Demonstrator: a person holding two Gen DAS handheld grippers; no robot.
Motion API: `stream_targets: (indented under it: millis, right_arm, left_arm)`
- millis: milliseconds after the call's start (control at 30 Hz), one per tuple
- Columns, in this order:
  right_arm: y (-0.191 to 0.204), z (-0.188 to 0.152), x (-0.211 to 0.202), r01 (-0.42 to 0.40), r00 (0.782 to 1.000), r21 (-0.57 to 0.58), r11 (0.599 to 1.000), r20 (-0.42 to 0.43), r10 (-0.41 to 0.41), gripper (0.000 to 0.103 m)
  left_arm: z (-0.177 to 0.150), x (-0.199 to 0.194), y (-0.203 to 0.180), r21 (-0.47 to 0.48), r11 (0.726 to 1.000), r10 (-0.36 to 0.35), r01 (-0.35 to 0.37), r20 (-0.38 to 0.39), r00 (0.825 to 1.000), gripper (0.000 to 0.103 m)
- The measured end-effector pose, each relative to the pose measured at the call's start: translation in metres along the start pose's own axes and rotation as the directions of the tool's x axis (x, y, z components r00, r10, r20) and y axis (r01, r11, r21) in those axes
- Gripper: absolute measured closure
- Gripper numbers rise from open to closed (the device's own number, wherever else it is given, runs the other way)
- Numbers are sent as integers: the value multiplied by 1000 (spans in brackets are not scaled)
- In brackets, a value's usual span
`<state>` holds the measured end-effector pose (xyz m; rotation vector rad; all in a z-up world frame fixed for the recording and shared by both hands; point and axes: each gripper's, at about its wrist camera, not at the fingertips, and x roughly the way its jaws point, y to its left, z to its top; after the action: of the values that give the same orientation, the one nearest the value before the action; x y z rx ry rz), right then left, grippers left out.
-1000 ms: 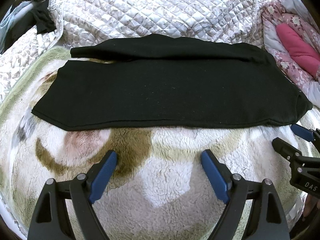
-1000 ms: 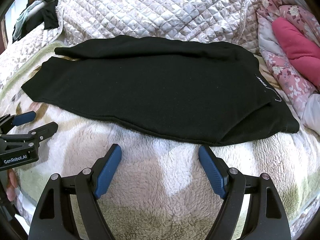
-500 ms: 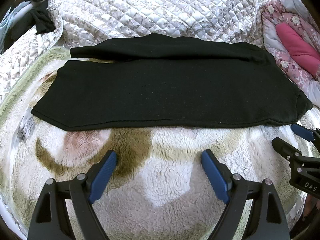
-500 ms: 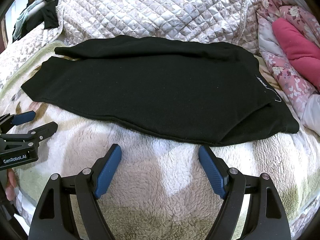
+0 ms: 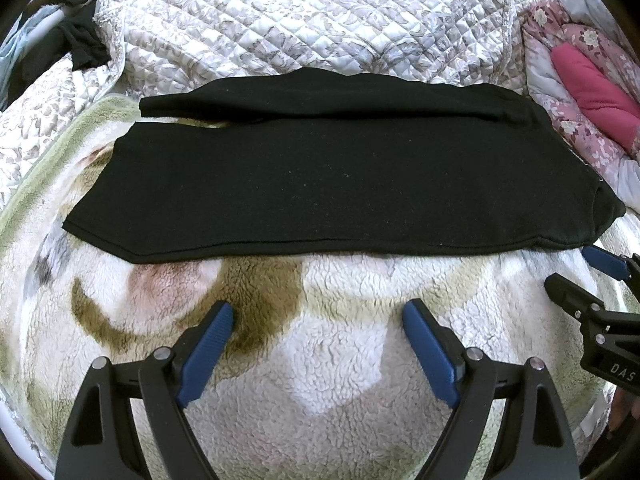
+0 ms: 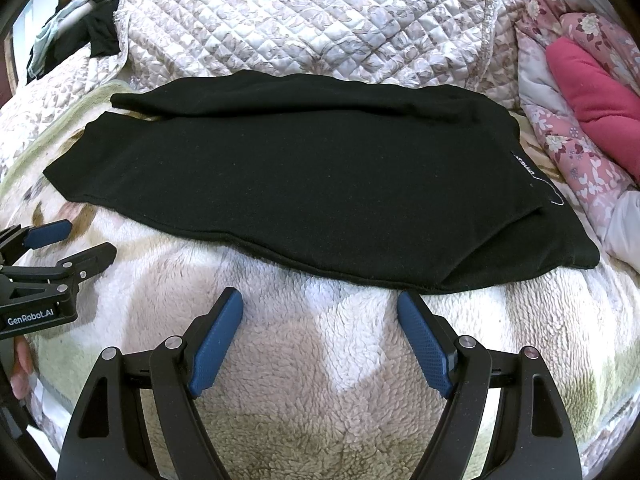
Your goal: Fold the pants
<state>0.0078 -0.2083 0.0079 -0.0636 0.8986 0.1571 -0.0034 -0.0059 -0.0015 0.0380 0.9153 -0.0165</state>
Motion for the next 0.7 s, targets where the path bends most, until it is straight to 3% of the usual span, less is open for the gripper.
stream_targets:
  millis: [700]
  right_arm:
    - [0,3,2,-7,999,7,1000,-41,7,24]
  left_arm:
    - [-2,2,-1,10,1000,8,-8,-9,1000,14]
